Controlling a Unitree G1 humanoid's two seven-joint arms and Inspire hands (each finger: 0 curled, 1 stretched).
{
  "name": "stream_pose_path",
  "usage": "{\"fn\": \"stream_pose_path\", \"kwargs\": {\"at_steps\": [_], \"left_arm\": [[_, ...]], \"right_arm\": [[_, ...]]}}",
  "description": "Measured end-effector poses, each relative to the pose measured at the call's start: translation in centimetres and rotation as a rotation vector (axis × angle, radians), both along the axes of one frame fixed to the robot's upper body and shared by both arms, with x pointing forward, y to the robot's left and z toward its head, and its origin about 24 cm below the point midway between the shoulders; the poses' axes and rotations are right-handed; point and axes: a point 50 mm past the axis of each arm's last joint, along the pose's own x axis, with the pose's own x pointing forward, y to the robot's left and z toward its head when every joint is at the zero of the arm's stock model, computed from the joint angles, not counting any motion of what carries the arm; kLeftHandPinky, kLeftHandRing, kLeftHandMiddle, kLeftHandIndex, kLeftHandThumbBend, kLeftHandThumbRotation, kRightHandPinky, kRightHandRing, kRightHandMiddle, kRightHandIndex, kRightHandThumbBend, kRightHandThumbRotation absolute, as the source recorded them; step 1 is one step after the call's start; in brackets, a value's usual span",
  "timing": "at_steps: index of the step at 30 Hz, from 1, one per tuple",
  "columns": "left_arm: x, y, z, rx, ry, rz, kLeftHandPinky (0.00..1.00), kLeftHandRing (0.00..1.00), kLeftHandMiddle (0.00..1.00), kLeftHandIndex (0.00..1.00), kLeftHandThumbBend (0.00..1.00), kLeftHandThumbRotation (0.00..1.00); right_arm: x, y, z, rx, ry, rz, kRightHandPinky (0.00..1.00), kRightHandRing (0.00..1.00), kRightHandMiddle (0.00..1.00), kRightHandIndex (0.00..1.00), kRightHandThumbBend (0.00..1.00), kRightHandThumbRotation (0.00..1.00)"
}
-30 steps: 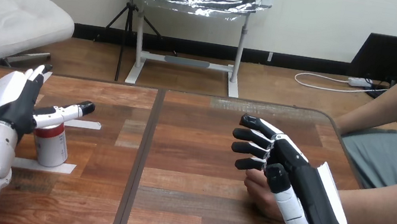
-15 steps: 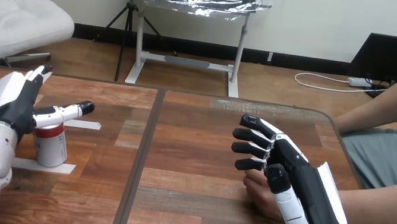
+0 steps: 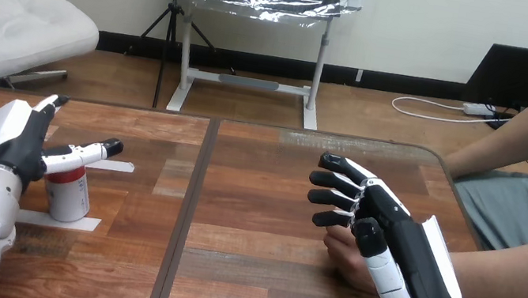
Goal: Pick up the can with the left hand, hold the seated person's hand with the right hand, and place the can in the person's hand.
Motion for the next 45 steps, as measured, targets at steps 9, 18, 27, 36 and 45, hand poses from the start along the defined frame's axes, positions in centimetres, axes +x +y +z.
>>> {"fn": "stream_pose_path", "kwargs": {"at_steps": [9,18,27,36,45], "left_arm": [[-0.02,-0.08,-0.07,0.006,-0.006,0.005,0.71,0.82,0.9,0.9,0.82,0.64],[-0.01,-0.22,-0.04,0.038,-0.025,0.006,0.69,0.82,0.88,0.88,0.81,0.62],[0.01,-0.39,-0.09,0.051,-0.03,0.001,0.68,0.83,0.87,0.87,0.82,0.59],[0.0,-0.41,-0.1,0.057,-0.033,0.002,0.71,0.84,0.88,0.88,0.84,0.55],[-0.06,-0.42,-0.26,0.075,-0.021,0.007,0.74,0.85,0.88,0.88,0.85,0.53]], "right_arm": [[0.0,0.0,0.0,0.0,0.0,0.0,0.66,0.75,0.79,0.82,0.94,0.93],[0.0,0.0,0.0,0.0,0.0,0.0,0.66,0.76,0.79,0.82,0.93,0.92],[-0.01,-0.01,-0.01,0.0,0.0,0.0,0.67,0.75,0.79,0.82,0.94,0.92],[-0.02,-0.01,-0.02,0.0,0.001,-0.001,0.67,0.76,0.79,0.82,0.93,0.92],[-0.04,-0.02,-0.04,0.001,0.002,-0.001,0.67,0.76,0.79,0.82,0.94,0.92]]}}
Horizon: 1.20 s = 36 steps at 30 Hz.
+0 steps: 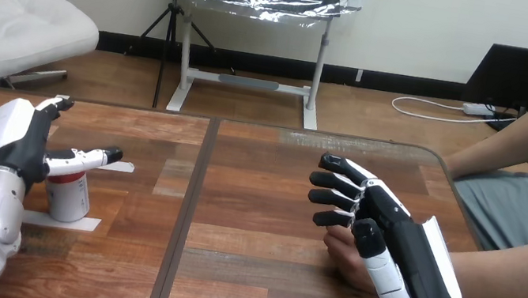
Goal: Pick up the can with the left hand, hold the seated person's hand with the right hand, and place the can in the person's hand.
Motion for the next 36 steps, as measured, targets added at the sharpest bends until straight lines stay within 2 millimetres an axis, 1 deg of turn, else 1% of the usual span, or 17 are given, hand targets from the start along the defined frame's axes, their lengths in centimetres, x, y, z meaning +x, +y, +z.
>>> {"fn": "stream_pose_path", "kwargs": {"at_steps": [15,28,36], "left_arm": [[-0.3,0.09,-0.6,0.029,0.042,0.007,0.75,0.86,0.87,0.86,0.87,0.49],[-0.31,0.08,-0.64,0.026,0.043,0.008,0.75,0.86,0.87,0.85,0.86,0.46],[-0.31,0.03,-0.68,0.023,0.046,0.007,0.77,0.86,0.87,0.85,0.85,0.47]], "right_arm": [[0.0,-0.06,0.0,0.001,0.0,-0.002,0.67,0.76,0.79,0.82,0.99,0.93],[0.0,-0.08,0.0,-0.001,0.0,-0.002,0.67,0.75,0.79,0.82,1.0,0.93],[0.0,-0.09,0.0,-0.002,0.0,-0.002,0.67,0.75,0.78,0.82,1.0,0.93]]}}
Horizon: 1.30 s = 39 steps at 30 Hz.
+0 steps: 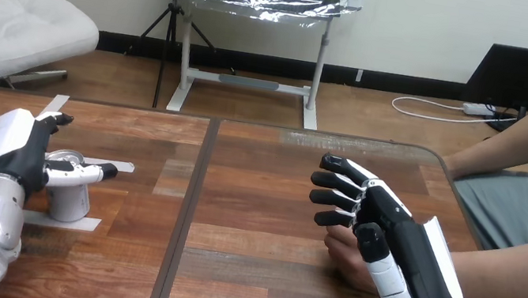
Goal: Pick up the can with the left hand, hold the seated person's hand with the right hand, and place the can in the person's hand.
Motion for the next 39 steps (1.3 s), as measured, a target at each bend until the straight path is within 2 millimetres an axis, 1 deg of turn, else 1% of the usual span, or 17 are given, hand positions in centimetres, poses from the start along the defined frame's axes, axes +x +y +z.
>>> {"fn": "stream_pose_path", "kwargs": {"at_steps": [5,13,31,39], "left_arm": [[0.0,-0.1,-0.1,-0.003,0.004,-0.001,0.78,0.86,0.87,0.85,0.85,0.47],[-0.1,-0.3,-0.4,-0.009,0.016,0.001,0.75,0.85,0.86,0.84,0.85,0.45],[-0.3,-0.8,-1.2,-0.031,0.074,0.003,0.7,0.8,0.83,0.81,0.82,0.43],[-0.3,-0.6,-1.2,-0.028,0.089,0.016,0.7,0.8,0.82,0.8,0.81,0.39]], "right_arm": [[0.0,0.0,0.0,0.0,0.0,0.0,0.67,0.74,0.78,0.82,1.0,0.93],[0.0,0.0,0.0,0.0,0.0,0.0,0.67,0.75,0.78,0.82,1.0,0.93],[0.0,0.0,0.0,0.0,0.0,-0.001,0.68,0.75,0.79,0.82,0.99,0.93],[0.0,0.0,0.0,-0.001,-0.001,-0.001,0.68,0.75,0.78,0.82,0.98,0.93]]}}
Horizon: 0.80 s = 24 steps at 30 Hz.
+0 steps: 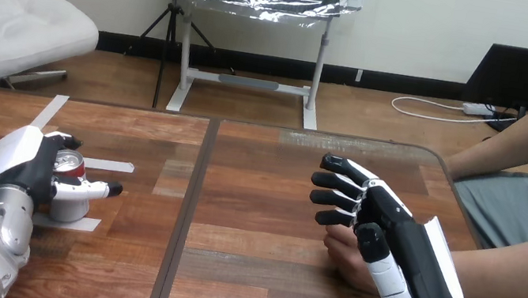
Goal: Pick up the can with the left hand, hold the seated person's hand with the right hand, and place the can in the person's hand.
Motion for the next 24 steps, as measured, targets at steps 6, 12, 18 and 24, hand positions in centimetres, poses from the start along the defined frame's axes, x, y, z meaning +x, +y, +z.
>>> {"fn": "stream_pose_path", "kwargs": {"at_steps": [6,12,18,24], "left_arm": [[0.04,0.08,0.06,0.002,0.006,0.004,0.69,0.79,0.81,0.79,0.81,0.36],[0.05,0.1,0.08,0.003,0.008,0.006,0.69,0.79,0.81,0.78,0.81,0.35],[0.05,0.13,0.07,0.005,0.011,0.009,0.67,0.79,0.81,0.78,0.79,0.34],[0.04,0.15,0.07,0.006,0.012,0.012,0.68,0.79,0.81,0.78,0.78,0.33]], "right_arm": [[0.0,0.0,0.02,0.0,-0.002,0.0,0.68,0.75,0.78,0.82,0.98,0.93],[-0.01,0.0,0.02,0.001,-0.002,0.0,0.68,0.75,0.79,0.82,0.98,0.93],[-0.01,0.0,0.01,0.001,-0.001,0.0,0.69,0.75,0.79,0.82,0.99,0.93],[-0.04,-0.01,-0.01,0.001,0.0,-0.001,0.68,0.75,0.79,0.82,0.98,0.92]]}}
